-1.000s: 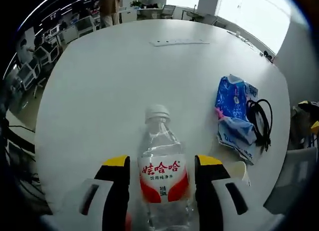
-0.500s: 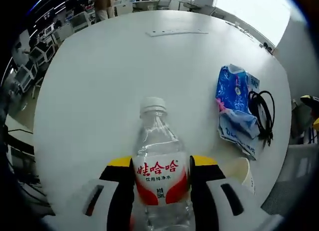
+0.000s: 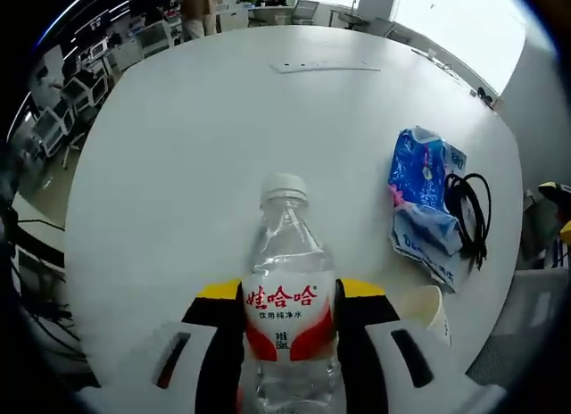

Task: Arrange the tabletop items into an orderly group along one side of the table until the central work area is clear of visible clutter.

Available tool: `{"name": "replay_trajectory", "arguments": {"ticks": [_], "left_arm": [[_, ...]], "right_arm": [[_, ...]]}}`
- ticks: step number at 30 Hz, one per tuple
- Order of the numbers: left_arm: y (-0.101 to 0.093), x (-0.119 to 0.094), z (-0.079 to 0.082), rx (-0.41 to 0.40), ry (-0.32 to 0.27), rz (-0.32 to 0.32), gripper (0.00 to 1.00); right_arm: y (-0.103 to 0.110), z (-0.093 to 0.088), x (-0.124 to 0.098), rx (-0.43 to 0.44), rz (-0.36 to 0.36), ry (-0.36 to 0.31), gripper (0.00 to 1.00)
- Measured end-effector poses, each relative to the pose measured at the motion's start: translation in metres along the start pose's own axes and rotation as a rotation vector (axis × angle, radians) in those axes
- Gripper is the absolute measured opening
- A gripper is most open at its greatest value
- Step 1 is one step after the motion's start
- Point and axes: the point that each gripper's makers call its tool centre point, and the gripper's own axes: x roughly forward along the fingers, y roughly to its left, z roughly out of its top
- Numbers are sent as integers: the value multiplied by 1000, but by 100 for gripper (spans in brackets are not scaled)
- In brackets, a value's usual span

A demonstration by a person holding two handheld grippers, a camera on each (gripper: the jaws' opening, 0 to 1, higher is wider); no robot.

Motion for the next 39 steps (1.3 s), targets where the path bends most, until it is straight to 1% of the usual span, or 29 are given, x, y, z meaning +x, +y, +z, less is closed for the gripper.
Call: {"name": "replay_trajectory", "arguments": {"ticks": [8, 19, 20, 30, 39], "left_arm": [[5, -12, 6, -26, -36, 5, 38], [14, -27, 12, -76, -108, 29, 37], [14, -28, 14, -78, -122, 29, 37], [17, -38, 17, -87, -156, 41, 37], [24, -50, 18, -112, -186, 65, 37]], "right_arm": [[5, 1, 2, -6, 10, -2, 67], [7, 1, -1, -14, 9, -4, 67], [7, 1, -1, -14, 9, -2, 67], [12, 4, 0, -25, 19, -3, 67], [15, 6, 1, -35, 28, -5, 67]]}}
